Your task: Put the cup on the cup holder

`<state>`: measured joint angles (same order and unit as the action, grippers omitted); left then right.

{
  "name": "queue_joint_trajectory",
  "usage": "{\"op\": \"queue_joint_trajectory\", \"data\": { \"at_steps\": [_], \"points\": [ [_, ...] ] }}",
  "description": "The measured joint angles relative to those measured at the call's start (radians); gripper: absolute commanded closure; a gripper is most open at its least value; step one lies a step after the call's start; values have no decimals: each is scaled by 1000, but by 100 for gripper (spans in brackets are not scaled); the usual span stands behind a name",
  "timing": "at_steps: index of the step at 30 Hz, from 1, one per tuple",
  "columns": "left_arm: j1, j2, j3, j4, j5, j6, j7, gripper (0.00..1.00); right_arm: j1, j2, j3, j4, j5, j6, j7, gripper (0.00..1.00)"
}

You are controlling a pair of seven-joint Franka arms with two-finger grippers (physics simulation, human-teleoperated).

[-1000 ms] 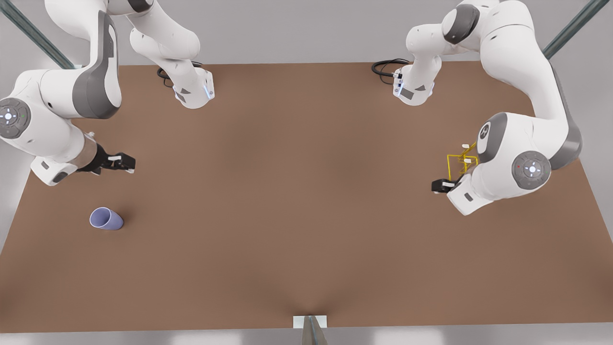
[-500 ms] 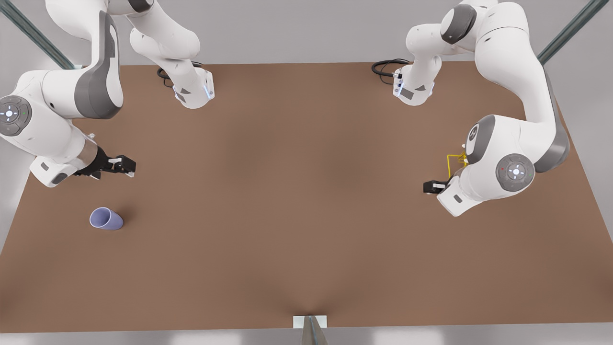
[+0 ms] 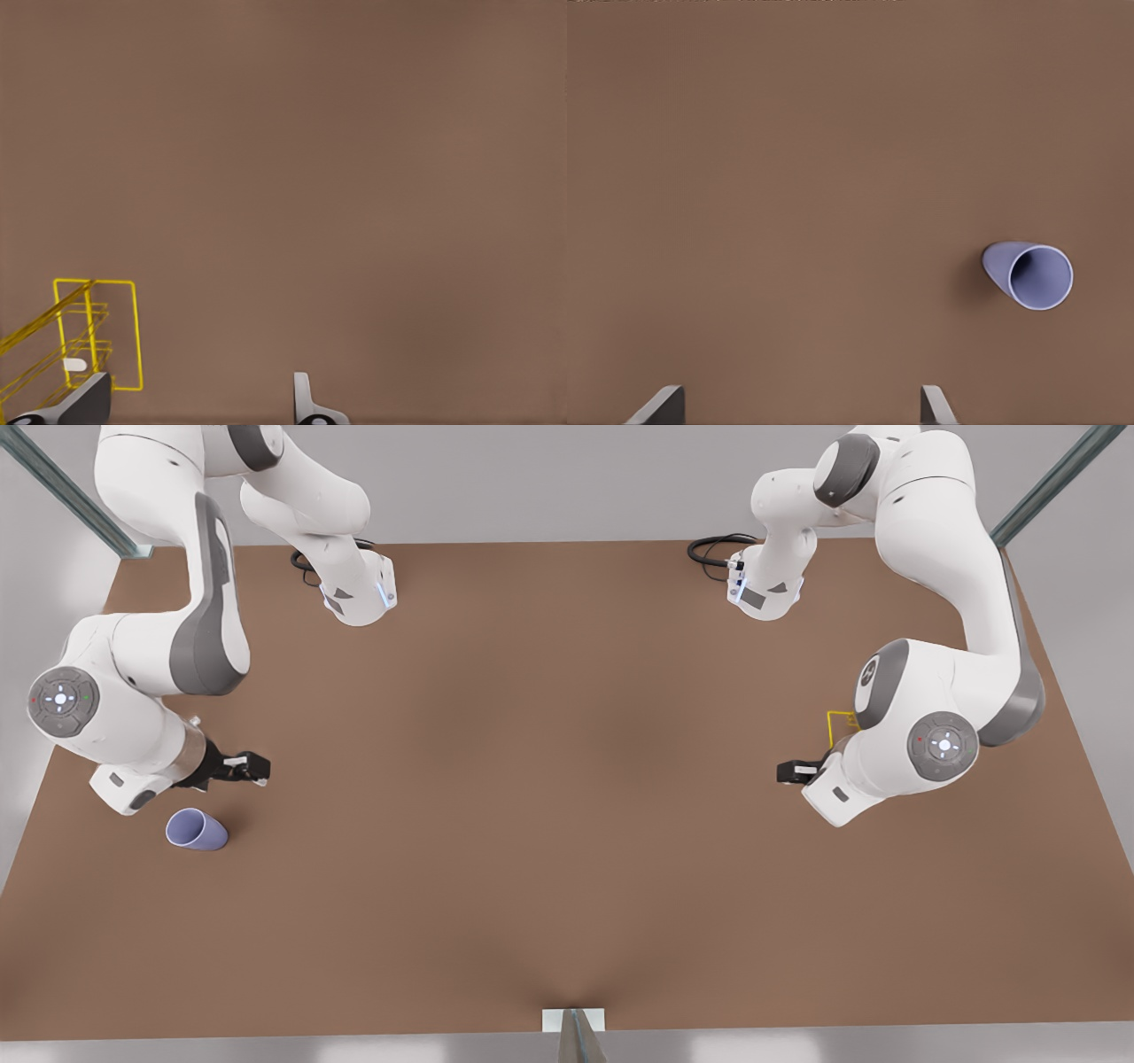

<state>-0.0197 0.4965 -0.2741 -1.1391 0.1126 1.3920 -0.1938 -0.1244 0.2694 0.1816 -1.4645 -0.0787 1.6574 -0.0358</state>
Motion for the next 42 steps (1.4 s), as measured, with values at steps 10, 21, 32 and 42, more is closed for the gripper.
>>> {"op": "queue_joint_trajectory", "data": {
  "at_steps": [10, 21, 32, 42],
  "points": [
    [-2, 0, 0, -6, 0, -11, -12, 0, -18, 38, 3, -57, -10, 99, 0, 0],
    [-13, 4, 5, -9, 1, -32, -20, 0, -172, 79, 19, -237, -27, 217, -38, 0],
    [-7, 3, 8, -11, 1, -39, -27, 0, -226, 132, 21, -270, -65, 387, -88, 0],
    [66, -8, 1, -13, -56, -69, -29, 0, -326, 168, 56, -304, -112, 493, -124, 0]
  ]
}}
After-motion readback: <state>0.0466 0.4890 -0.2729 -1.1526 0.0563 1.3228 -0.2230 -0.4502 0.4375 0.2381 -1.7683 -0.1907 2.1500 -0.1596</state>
